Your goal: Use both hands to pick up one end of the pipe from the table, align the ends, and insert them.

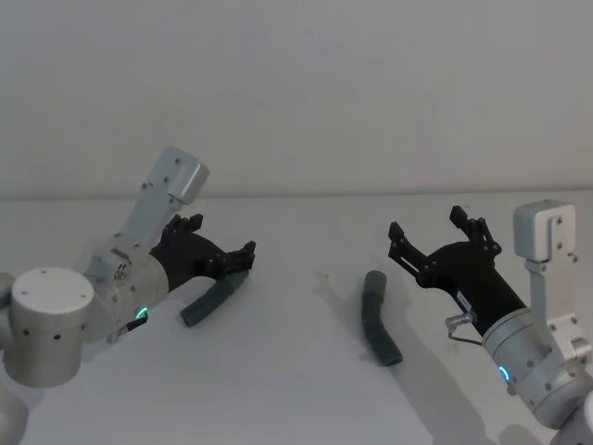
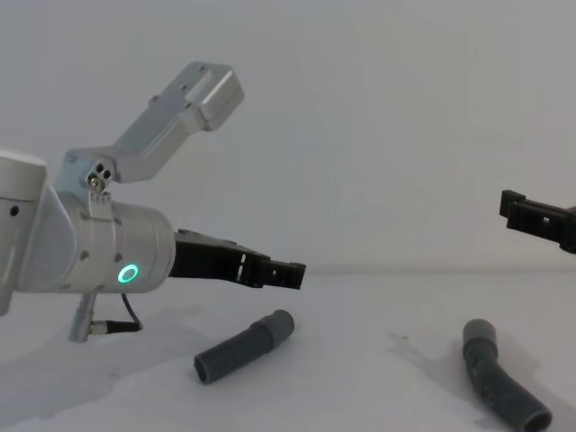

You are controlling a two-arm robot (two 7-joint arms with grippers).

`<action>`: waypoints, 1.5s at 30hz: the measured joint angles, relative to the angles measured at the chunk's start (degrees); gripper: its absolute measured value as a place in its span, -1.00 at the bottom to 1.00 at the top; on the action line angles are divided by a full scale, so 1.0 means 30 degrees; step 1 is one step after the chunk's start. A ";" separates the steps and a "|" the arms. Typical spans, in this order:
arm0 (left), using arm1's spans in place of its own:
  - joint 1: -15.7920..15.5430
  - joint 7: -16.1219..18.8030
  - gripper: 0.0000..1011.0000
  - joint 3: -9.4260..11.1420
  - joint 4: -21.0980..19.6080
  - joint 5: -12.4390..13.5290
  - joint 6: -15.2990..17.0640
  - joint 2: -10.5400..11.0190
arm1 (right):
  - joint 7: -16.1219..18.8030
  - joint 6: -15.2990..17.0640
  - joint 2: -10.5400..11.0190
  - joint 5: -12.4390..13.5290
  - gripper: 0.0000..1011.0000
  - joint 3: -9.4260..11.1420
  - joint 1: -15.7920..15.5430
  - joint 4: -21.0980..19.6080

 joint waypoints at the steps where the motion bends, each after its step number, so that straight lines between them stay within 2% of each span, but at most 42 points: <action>1: -0.0027 -0.0008 0.98 0.0012 0.0010 0.0001 0.0077 -0.0015 | 0.0001 -0.0001 0.0000 0.0000 0.98 0.0001 -0.0001 -0.0001; 17: 0.0207 0.0294 0.98 0.0047 -0.0216 0.0292 0.1928 -0.0108 | 0.0001 0.0000 0.0000 0.0000 0.98 0.0001 -0.0001 0.0000; 29: 0.0139 0.0234 0.98 0.0050 0.0141 0.0572 0.2095 -0.0188 | 0.0001 0.0000 -0.0001 0.0000 0.98 0.0001 -0.0001 0.0000; 45: -0.0322 -0.0685 0.98 0.0460 0.1010 0.0918 0.2161 -0.0232 | 0.0000 0.0000 0.0000 0.0000 0.98 0.0001 -0.0001 0.0000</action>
